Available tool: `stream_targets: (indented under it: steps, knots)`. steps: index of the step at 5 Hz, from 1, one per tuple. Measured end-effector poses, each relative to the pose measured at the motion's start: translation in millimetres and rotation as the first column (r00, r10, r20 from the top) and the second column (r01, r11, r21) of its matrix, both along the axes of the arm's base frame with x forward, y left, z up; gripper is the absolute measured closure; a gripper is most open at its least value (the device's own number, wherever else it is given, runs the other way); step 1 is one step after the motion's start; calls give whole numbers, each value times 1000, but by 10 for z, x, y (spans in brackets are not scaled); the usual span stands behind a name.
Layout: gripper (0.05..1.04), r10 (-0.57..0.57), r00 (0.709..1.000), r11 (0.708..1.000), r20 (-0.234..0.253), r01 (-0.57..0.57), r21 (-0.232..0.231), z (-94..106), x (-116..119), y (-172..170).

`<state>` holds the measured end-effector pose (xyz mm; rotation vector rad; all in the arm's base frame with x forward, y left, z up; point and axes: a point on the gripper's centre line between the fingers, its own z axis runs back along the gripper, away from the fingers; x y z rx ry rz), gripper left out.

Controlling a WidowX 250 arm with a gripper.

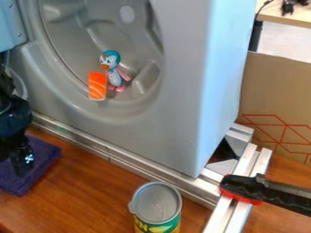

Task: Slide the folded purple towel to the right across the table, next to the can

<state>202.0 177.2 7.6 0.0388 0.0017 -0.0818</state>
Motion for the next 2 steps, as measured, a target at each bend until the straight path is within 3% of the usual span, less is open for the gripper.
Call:
stream_targets:
  steps: [1, 2]
  knots:
    - [83, 32, 999, 999, -15, -32, 9, -123, 87, 114]
    - [83, 39, 999, 999, -12, -38, 24, -121, 161, 198]
